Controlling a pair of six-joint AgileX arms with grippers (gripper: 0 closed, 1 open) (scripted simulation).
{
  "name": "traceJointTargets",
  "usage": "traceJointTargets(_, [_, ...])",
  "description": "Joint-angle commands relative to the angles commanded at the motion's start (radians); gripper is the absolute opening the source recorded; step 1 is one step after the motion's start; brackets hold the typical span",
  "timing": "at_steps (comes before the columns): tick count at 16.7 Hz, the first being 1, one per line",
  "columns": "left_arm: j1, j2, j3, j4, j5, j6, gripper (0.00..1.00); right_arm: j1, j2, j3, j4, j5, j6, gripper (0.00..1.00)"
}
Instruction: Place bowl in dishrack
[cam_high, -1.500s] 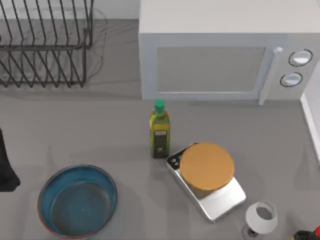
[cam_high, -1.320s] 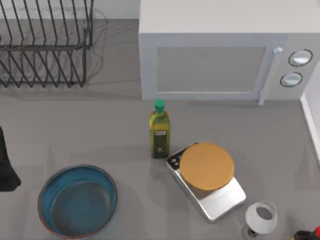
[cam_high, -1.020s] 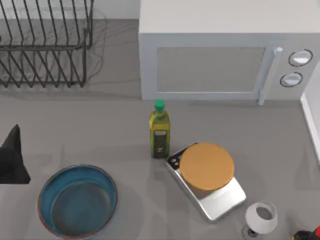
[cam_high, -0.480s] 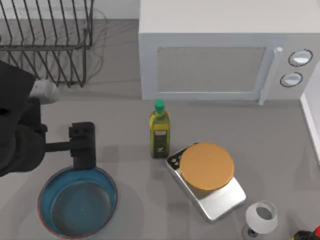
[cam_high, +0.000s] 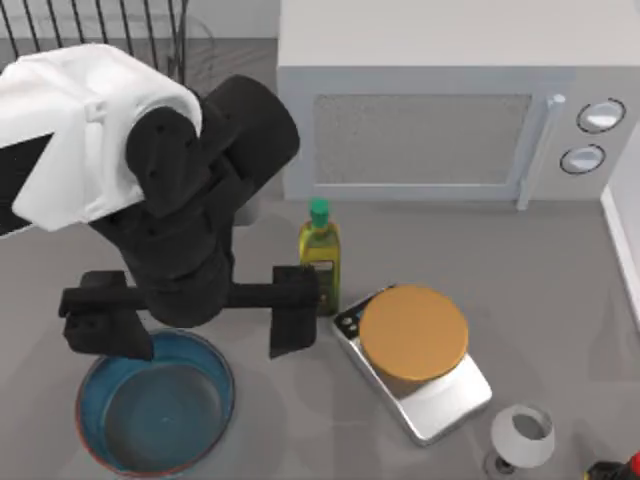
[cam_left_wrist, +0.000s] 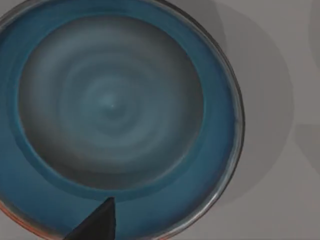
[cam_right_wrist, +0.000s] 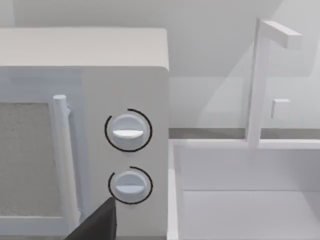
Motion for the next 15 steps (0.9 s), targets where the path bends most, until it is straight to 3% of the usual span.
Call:
traceJointTargets(9, [-0.028, 0.065, 0.053, -0.042, 0.000, -0.029, 1.00, 0.000, 0.000, 0.000, 0.000, 0.000, 0.000, 1.00])
traceJointTargets(15, [-0.028, 0.136, -0.093, 0.181, 0.000, -0.025, 1.00, 0.000, 0.000, 0.000, 0.000, 0.000, 0.000, 1.00])
